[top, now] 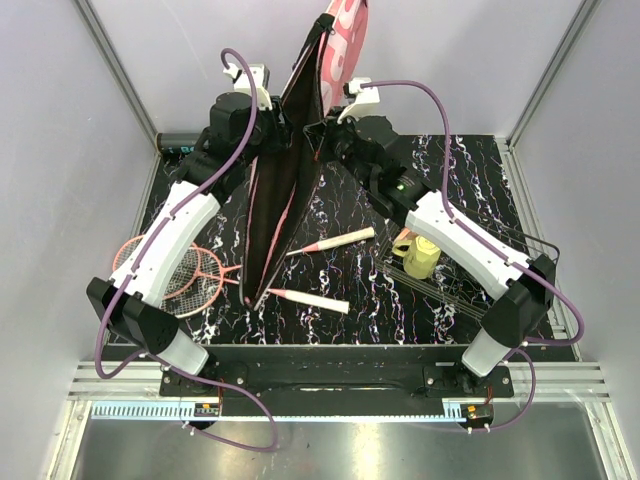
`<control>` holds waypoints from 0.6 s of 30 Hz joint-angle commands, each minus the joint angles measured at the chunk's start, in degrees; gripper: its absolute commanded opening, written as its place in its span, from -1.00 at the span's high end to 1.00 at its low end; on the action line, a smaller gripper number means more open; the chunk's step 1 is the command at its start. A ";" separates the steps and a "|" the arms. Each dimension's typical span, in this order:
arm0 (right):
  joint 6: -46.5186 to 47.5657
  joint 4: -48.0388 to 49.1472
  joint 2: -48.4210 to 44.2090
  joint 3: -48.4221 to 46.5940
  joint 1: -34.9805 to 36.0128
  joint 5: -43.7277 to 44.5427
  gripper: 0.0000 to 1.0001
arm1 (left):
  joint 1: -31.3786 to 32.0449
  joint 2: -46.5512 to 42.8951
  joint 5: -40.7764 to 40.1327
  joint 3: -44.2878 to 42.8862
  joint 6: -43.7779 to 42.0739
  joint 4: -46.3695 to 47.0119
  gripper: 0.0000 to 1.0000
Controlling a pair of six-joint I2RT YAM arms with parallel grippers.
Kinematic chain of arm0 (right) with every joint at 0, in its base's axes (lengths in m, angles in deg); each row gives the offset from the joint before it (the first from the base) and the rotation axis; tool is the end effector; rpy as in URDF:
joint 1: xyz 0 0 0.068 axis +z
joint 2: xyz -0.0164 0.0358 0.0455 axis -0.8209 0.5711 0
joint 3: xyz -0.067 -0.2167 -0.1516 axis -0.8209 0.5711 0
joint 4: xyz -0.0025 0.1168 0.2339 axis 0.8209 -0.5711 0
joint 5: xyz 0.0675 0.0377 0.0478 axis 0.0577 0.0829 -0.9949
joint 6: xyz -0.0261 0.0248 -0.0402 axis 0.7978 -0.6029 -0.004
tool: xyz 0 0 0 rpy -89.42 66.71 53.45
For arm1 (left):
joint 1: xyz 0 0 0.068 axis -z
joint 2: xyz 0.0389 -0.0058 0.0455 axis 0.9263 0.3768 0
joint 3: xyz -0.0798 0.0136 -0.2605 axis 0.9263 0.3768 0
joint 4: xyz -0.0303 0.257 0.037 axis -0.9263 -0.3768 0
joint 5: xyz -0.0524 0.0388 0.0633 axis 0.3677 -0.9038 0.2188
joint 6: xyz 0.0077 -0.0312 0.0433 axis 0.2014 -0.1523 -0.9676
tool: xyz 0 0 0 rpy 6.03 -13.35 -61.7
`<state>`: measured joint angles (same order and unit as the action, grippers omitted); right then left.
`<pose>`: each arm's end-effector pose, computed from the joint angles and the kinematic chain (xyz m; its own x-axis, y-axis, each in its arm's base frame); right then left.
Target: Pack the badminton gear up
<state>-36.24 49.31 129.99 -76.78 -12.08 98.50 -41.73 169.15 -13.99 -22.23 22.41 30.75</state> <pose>0.2934 0.2654 0.4446 -0.1490 0.2929 -0.9445 -0.5142 0.7929 0.3270 0.3145 -0.1499 0.4569 -0.2966 -0.1662 -0.9404 0.2648 0.9318 -0.2482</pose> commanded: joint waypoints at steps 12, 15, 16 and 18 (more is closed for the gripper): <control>-1.65 3.18 0.92 3.88 -4.77 -5.84 0.92 | -4.77 -5.23 -8.89 -3.39 0.95 -8.43 1.00; -2.52 2.48 4.17 2.74 -4.68 -7.15 0.83 | -4.77 -5.59 -10.39 -2.78 1.74 -10.90 1.00; -3.05 2.39 4.88 2.04 -4.68 -9.16 0.79 | -4.77 -5.50 -10.57 -1.82 2.01 -11.25 1.00; -4.63 2.21 7.16 1.24 -4.68 -10.58 0.74 | -4.86 -5.50 -11.18 0.55 2.27 -11.35 1.00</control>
<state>-38.67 49.77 133.56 -73.06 -16.19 91.03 -46.13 166.64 -20.89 -22.60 23.44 20.50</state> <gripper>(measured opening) 0.109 0.404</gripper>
